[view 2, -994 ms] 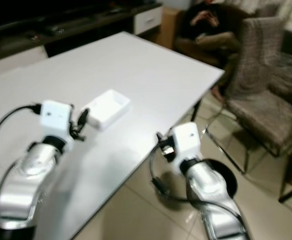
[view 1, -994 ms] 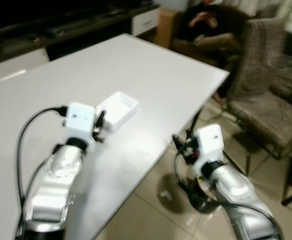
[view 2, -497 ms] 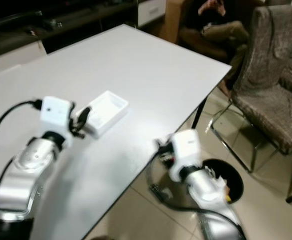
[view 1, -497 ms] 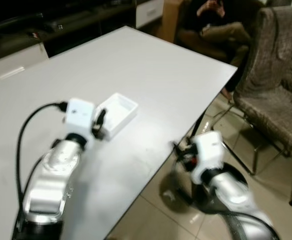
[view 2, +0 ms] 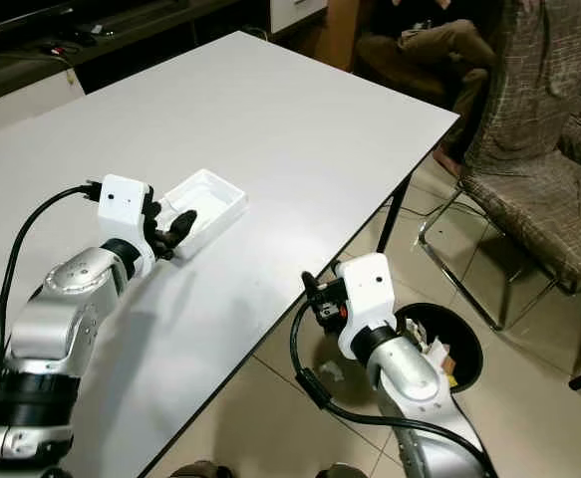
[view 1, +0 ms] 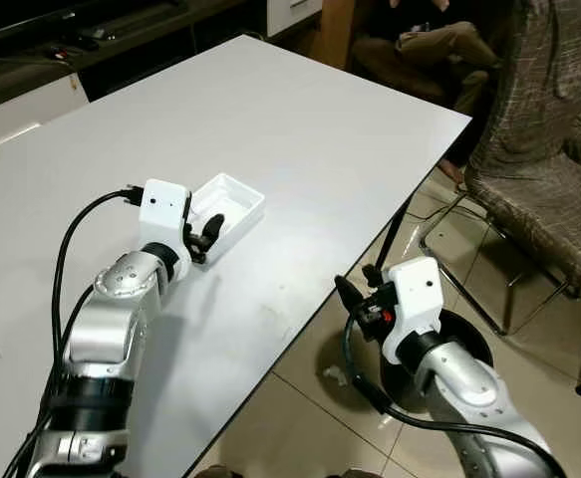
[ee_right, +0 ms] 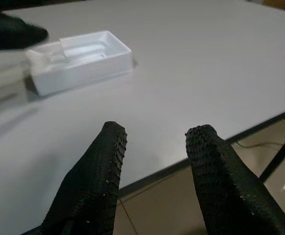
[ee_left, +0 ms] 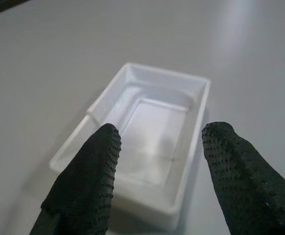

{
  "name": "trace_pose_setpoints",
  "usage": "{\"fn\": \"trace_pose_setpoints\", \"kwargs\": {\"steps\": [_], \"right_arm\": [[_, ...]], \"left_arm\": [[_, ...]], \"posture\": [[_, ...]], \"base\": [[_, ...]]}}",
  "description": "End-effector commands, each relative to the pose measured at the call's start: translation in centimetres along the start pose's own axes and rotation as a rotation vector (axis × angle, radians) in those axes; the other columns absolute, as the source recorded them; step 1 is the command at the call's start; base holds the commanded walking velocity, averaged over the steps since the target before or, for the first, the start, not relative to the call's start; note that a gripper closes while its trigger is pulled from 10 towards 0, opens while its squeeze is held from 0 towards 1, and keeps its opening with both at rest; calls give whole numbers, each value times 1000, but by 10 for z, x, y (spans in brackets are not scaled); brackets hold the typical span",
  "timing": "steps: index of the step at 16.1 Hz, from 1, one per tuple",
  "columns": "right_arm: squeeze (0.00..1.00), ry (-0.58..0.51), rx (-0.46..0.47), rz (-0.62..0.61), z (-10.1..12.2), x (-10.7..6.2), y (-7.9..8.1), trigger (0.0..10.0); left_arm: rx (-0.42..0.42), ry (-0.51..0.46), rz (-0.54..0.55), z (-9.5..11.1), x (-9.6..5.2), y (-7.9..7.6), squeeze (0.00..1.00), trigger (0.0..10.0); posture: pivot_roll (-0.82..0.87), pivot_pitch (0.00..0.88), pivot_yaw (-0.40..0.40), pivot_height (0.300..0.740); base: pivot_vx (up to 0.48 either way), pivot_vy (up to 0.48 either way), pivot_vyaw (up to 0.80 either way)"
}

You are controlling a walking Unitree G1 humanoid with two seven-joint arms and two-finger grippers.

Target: Picking trash to rubbish bin

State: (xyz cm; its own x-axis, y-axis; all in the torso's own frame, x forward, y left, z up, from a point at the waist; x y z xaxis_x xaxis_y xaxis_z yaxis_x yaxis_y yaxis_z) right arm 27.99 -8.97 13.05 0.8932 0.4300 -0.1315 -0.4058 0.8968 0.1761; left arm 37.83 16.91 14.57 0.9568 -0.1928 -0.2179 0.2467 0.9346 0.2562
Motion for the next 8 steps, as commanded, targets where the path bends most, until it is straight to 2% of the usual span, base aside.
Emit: {"fn": "trace_pose_setpoints", "kwargs": {"steps": [1,5,6,7,8], "right_arm": [[0,-13,-22,27,6,0,4,10000],[0,-21,-40,34,10,-1,4,10000],[0,-21,-41,36,10,-1,4,10000],[0,-21,-46,41,10,0,6,10000],[0,-21,-47,43,10,0,6,10000]], "left_arm": [[-2,17,35,-3,2,9,1000,10000],[-60,45,100,-9,18,22,1000,10000],[-58,60,120,-11,19,25,235,10000],[-80,93,155,-16,25,32,0,10000],[-95,100,154,-18,26,32,0,10000]], "posture": [[-52,140,-4,740],[-52,134,4,740],[-54,133,3,740],[-55,130,1,740],[-56,129,1,740]], "base": [[0,0,0],[0,0,0],[0,0,0],[0,0,0],[0,0,0]]}}
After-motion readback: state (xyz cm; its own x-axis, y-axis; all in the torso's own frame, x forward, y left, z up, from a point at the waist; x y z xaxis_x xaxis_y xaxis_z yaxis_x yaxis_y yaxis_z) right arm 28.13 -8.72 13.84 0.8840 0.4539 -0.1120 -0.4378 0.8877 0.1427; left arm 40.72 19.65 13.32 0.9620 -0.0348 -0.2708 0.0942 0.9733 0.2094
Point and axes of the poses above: a point about 5 cm out from each wrist's last joint towards the gripper, its own x axis pointing out of the wrist towards the gripper, its own z axis along the axis of the wrist's last joint, y = z × x, the point moved 5 cm from there along x, pointing out of the wrist towards the gripper, and after that the axes turned 10 degrees about x, right-handed, at the moved point
